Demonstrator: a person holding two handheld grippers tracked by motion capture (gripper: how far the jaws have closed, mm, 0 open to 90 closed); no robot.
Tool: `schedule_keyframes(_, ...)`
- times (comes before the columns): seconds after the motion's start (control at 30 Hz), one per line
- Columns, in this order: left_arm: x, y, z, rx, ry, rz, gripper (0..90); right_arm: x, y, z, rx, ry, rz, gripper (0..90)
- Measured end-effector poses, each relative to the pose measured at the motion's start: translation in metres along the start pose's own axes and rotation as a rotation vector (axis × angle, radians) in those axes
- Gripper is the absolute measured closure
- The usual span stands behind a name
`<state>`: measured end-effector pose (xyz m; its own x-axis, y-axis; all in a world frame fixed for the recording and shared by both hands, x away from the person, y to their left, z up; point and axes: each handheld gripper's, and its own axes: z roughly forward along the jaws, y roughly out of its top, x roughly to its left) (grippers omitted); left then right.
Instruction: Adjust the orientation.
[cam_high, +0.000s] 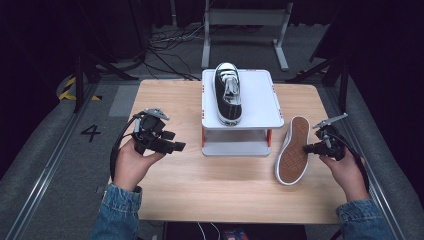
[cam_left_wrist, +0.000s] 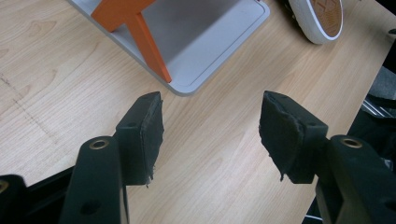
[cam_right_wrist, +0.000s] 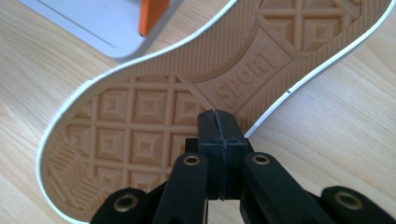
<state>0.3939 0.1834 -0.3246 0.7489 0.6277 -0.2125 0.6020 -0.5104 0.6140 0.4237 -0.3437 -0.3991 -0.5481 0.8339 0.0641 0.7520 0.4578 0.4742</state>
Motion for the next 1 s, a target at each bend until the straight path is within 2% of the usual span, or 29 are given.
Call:
schedule_keyframes(0.03, 0.0, 0.0, 0.001, -0.007, -0.002, -0.008, 40.4, -0.001, -0.001, 0.001, 0.006, -0.002, 0.004, 89.8)
schedule_keyframes(0.17, 0.003, 0.001, 0.004, 0.008, -0.004, -0.001, 40.1, -0.008, -0.012, 0.009, 0.048, -0.039, 0.03, 89.8)
schedule_keyframes(0.37, 0.007, 0.005, 0.012, 0.028, -0.01, 0.0, 39.8, -0.021, -0.025, 0.012, 0.046, -0.042, 0.085, 87.5)
schedule_keyframes(0.53, 0.009, 0.006, 0.014, 0.036, -0.013, -0.001, 39.6, -0.021, -0.026, 0.011, 0.043, -0.077, 0.075, 82.2)
schedule_keyframes(0.7, 0.008, 0.003, 0.012, 0.028, -0.009, -0.013, 39.5, -0.019, -0.023, 0.008, 0.043, -0.067, 0.066, 79.6)
schedule_keyframes(0.77, 0.009, 0.0, 0.01, 0.033, -0.003, -0.01, 39.5, -0.016, -0.019, 0.003, 0.025, -0.069, 0.056, 79.9)
schedule_keyframes(0.87, 0.008, -0.006, 0.005, 0.03, 0.004, -0.029, 39.5, -0.009, -0.008, -0.008, -0.03, -0.07, 0.035, 80.7)
schedule_keyframes(1.0, 0.009, -0.014, 0.001, 0.031, 0.022, -0.045, 39.5, 0.01, 0.011, -0.015, -0.081, -0.067, -0.03, 81.0)
